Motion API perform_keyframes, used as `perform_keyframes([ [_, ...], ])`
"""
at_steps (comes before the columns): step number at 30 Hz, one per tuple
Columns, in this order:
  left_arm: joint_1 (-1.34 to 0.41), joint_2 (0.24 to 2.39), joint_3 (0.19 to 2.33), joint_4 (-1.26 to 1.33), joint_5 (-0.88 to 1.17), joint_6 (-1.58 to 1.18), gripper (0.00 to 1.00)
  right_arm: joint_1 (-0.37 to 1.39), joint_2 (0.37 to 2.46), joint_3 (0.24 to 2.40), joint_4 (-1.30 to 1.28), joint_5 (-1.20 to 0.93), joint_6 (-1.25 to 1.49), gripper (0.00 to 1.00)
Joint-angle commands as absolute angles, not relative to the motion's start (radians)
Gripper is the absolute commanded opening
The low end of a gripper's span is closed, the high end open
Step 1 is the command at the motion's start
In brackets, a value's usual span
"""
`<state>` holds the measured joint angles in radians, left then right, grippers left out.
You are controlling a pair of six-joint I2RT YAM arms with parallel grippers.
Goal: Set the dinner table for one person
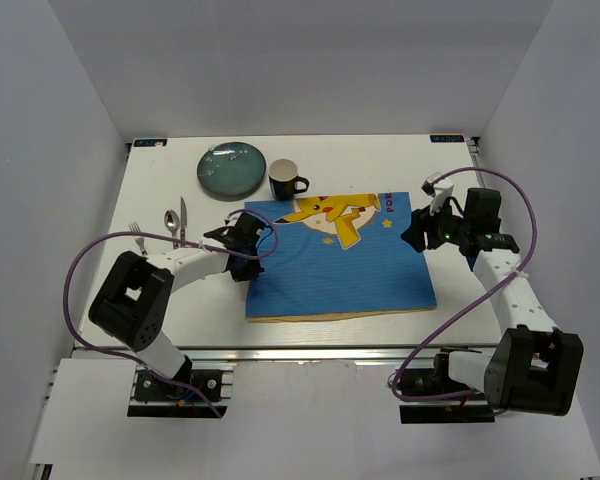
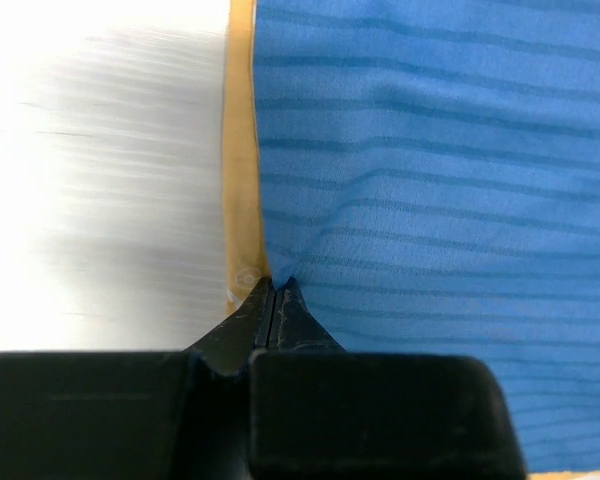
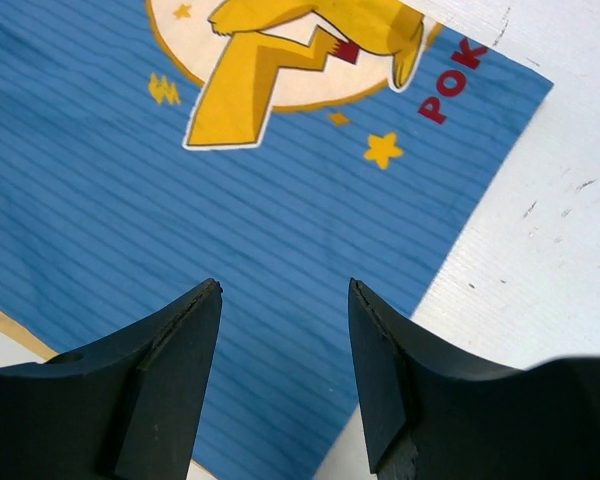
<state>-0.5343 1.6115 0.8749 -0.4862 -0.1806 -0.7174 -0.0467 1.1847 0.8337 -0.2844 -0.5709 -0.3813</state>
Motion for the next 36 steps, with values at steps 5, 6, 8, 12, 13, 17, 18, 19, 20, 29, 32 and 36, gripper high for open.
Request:
perform_keyframes([
  [5, -0.433, 1.618, 0.815, -0.652, -0.299, -0.64, 0.01, -0.054, 1.203, 0.818, -0.281, -0.56, -0.397, 0.59],
  [6, -0.425, 1.618, 0.819, -0.655, -0.302, -0.629, 0.01, -0.054, 1.204, 0.818, -0.282, -0.56, -0.397, 0.6],
  [8, -0.41, 1.62, 0.83, -0.658, -0.304, -0.618, 0.01, -0.054, 1.209, 0.819, -0.282, -0.558, -0.397, 0.6],
  [12, -0.399, 1.628, 0.845, -0.658, -0.304, -0.603, 0.01, -0.054, 1.221, 0.824, -0.285, -0.558, -0.402, 0.6],
  [13, -0.397, 1.632, 0.848, -0.658, -0.302, -0.598, 0.01, -0.052, 1.226, 0.827, -0.287, -0.56, -0.408, 0.6],
  [17, -0.397, 1.637, 0.859, -0.655, -0.296, -0.597, 0.02, -0.035, 1.246, 0.831, -0.287, -0.56, -0.417, 0.61],
  [18, -0.397, 1.637, 0.864, -0.653, -0.296, -0.597, 0.02, -0.031, 1.249, 0.831, -0.285, -0.56, -0.42, 0.61],
  [19, -0.397, 1.637, 0.865, -0.653, -0.298, -0.597, 0.04, -0.023, 1.258, 0.837, -0.284, -0.558, -0.422, 0.62],
  [20, -0.397, 1.638, 0.87, -0.653, -0.299, -0.595, 0.05, -0.006, 1.264, 0.841, -0.282, -0.555, -0.426, 0.62],
  [29, -0.376, 1.671, 0.919, -0.66, -0.31, -0.578, 0.06, 0.098, 1.361, 0.916, -0.241, -0.538, -0.397, 0.62],
  [32, -0.373, 1.667, 0.928, -0.663, -0.305, -0.581, 0.07, 0.127, 1.393, 0.942, -0.232, -0.535, -0.38, 0.63],
  [36, -0.374, 1.629, 0.94, -0.683, -0.275, -0.601, 0.4, 0.173, 1.448, 1.024, -0.225, -0.537, -0.365, 0.67],
])
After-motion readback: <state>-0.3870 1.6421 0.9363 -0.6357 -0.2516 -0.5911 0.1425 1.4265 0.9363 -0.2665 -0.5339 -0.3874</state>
